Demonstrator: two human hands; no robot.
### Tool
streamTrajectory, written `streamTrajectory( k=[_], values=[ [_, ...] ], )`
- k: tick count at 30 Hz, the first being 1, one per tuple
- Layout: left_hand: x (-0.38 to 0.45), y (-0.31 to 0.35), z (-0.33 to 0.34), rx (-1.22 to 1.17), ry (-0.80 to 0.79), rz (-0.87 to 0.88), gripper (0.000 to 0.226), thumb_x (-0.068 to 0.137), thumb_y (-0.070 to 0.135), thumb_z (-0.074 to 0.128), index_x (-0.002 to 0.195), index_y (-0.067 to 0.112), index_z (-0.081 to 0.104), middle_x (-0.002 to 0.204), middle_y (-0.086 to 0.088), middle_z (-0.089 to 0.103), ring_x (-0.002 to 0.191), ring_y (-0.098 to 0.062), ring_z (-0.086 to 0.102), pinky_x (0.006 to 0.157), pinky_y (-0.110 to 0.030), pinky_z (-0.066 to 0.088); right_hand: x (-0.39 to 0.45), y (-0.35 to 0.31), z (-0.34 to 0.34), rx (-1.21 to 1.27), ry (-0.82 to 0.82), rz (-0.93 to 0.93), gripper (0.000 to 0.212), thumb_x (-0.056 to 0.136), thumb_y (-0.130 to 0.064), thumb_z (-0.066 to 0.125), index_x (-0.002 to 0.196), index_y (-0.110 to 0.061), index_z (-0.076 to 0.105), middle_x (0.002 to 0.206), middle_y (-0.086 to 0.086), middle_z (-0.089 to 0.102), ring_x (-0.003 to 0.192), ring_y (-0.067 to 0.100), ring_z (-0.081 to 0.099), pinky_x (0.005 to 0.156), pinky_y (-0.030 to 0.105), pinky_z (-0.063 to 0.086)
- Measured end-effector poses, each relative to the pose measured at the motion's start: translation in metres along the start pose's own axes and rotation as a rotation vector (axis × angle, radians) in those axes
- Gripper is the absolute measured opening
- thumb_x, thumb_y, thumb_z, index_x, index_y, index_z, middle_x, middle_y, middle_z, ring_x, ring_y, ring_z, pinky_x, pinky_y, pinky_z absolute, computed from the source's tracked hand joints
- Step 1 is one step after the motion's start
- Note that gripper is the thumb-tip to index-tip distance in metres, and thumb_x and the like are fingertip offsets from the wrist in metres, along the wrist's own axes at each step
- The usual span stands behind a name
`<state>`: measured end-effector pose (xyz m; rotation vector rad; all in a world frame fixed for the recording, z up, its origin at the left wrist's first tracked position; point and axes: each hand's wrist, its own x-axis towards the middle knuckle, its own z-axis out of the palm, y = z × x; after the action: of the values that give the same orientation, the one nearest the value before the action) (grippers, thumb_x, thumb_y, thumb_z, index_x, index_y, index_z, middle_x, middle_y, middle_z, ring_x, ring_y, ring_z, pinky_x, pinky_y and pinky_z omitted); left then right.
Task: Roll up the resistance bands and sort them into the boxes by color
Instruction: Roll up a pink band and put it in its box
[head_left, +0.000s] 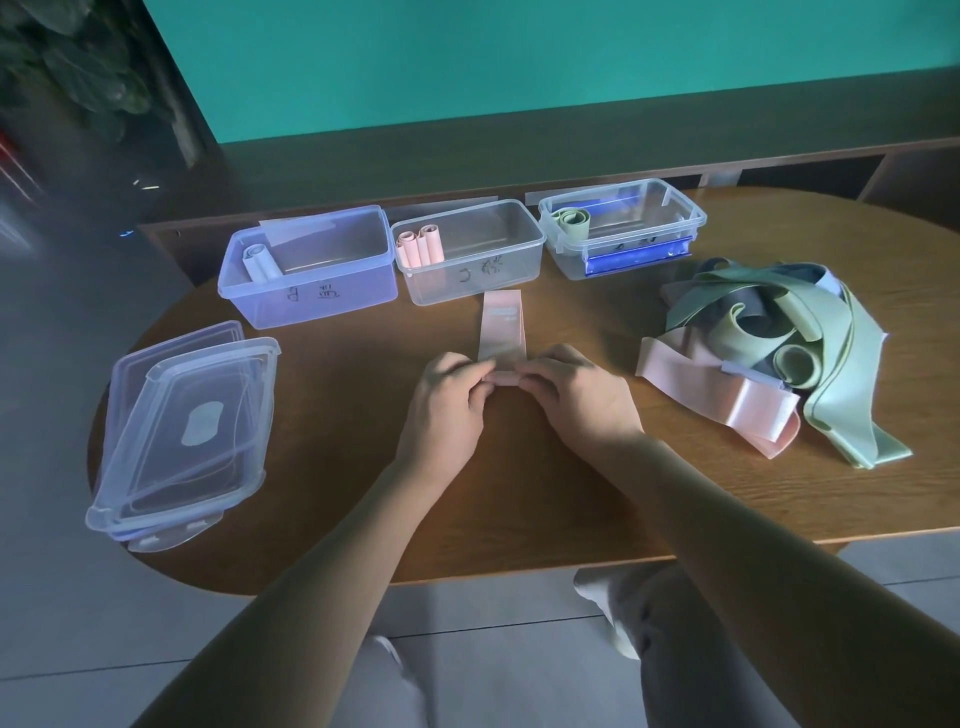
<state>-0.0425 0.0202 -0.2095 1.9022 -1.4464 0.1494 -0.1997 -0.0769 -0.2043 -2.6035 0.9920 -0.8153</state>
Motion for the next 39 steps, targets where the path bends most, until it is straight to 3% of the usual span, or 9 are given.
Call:
streamTrajectory(
  k=[3, 8, 15, 22, 25, 28, 30, 35, 39],
  values=[
    [0.002, -0.003, 0.001, -0.014, 0.005, 0.018, 0.022, 0.088, 0.006, 0.075, 0.109, 0.01, 0.078, 0.102, -0.006, 0.071, 0.091, -0.023, 0.067, 0.083, -0.035, 0.057, 0.002, 0.002, 0.001, -0.01, 0.006, 0.011, 0.024, 0.102, -0.037, 0.057, 0.114, -0.027, 0.076, 0.114, -0.004, 0.068, 0.095, 0.02, 0.068, 0.065, 0.022, 0.04],
    [0.006, 0.0, 0.002, -0.034, -0.024, -0.031, 0.025, 0.088, 0.021, 0.078, 0.111, 0.011, 0.077, 0.1, -0.008, 0.068, 0.091, -0.023, 0.065, 0.082, -0.031, 0.054, 0.004, 0.0, 0.002, -0.037, 0.012, 0.012, 0.025, 0.102, -0.039, 0.055, 0.113, -0.029, 0.075, 0.11, -0.003, 0.066, 0.092, 0.021, 0.067, 0.062, 0.024, 0.039],
    [0.012, -0.003, 0.003, -0.032, -0.032, -0.045, 0.021, 0.093, 0.025, 0.073, 0.11, 0.015, 0.079, 0.093, -0.008, 0.063, 0.083, -0.021, 0.061, 0.077, -0.022, 0.044, 0.004, -0.004, -0.003, -0.019, -0.011, -0.035, 0.024, 0.102, -0.032, 0.057, 0.124, -0.031, 0.066, 0.111, -0.002, 0.063, 0.096, 0.024, 0.066, 0.066, 0.036, 0.054],
    [0.011, -0.001, 0.002, 0.007, -0.061, -0.009, 0.026, 0.092, 0.023, 0.072, 0.117, 0.016, 0.075, 0.098, -0.01, 0.061, 0.091, -0.025, 0.062, 0.078, -0.031, 0.051, 0.012, 0.001, 0.001, 0.008, -0.033, 0.028, 0.025, 0.102, -0.04, 0.055, 0.116, -0.029, 0.073, 0.112, -0.003, 0.062, 0.094, 0.022, 0.066, 0.066, 0.03, 0.047],
    [0.012, -0.002, 0.003, 0.019, -0.071, 0.017, 0.033, 0.091, 0.018, 0.073, 0.124, 0.014, 0.071, 0.114, -0.007, 0.063, 0.104, -0.023, 0.062, 0.09, -0.029, 0.05, 0.013, 0.002, 0.0, 0.003, -0.055, 0.045, 0.032, 0.102, -0.047, 0.049, 0.118, -0.031, 0.073, 0.112, -0.005, 0.061, 0.095, 0.019, 0.064, 0.069, 0.031, 0.048],
    [0.014, -0.003, 0.003, -0.008, -0.063, 0.07, 0.025, 0.089, 0.011, 0.075, 0.113, 0.014, 0.074, 0.11, -0.002, 0.067, 0.103, -0.019, 0.06, 0.088, -0.021, 0.044, 0.015, 0.001, -0.001, 0.001, -0.078, 0.046, 0.048, 0.099, -0.059, 0.037, 0.118, -0.035, 0.072, 0.112, -0.007, 0.06, 0.095, 0.017, 0.063, 0.069, 0.03, 0.049],
    [0.016, -0.003, 0.004, 0.0, -0.055, 0.061, 0.019, 0.09, 0.013, 0.074, 0.108, 0.014, 0.074, 0.105, -0.001, 0.069, 0.1, -0.02, 0.06, 0.085, -0.025, 0.046, 0.016, 0.001, -0.001, 0.005, -0.079, 0.045, 0.052, 0.096, -0.064, 0.033, 0.118, -0.037, 0.072, 0.111, -0.008, 0.059, 0.095, 0.017, 0.063, 0.067, 0.029, 0.046],
    [0.021, -0.005, 0.012, 0.01, -0.054, 0.017, 0.012, 0.094, 0.018, 0.071, 0.104, 0.013, 0.075, 0.1, -0.003, 0.067, 0.098, -0.023, 0.06, 0.082, -0.032, 0.05, 0.016, 0.0, -0.001, -0.012, -0.051, 0.02, 0.031, 0.104, -0.047, 0.047, 0.126, -0.038, 0.066, 0.12, -0.005, 0.058, 0.101, 0.022, 0.064, 0.068, 0.033, 0.049],
    [0.025, -0.005, 0.013, 0.041, -0.032, 0.016, 0.014, 0.097, 0.019, 0.067, 0.102, 0.011, 0.076, 0.098, -0.008, 0.062, 0.091, -0.027, 0.062, 0.078, -0.038, 0.053, 0.019, 0.003, 0.001, 0.001, -0.065, 0.018, 0.026, 0.103, -0.038, 0.054, 0.127, -0.038, 0.065, 0.12, -0.007, 0.06, 0.103, 0.021, 0.064, 0.068, 0.031, 0.047]
  ],
)
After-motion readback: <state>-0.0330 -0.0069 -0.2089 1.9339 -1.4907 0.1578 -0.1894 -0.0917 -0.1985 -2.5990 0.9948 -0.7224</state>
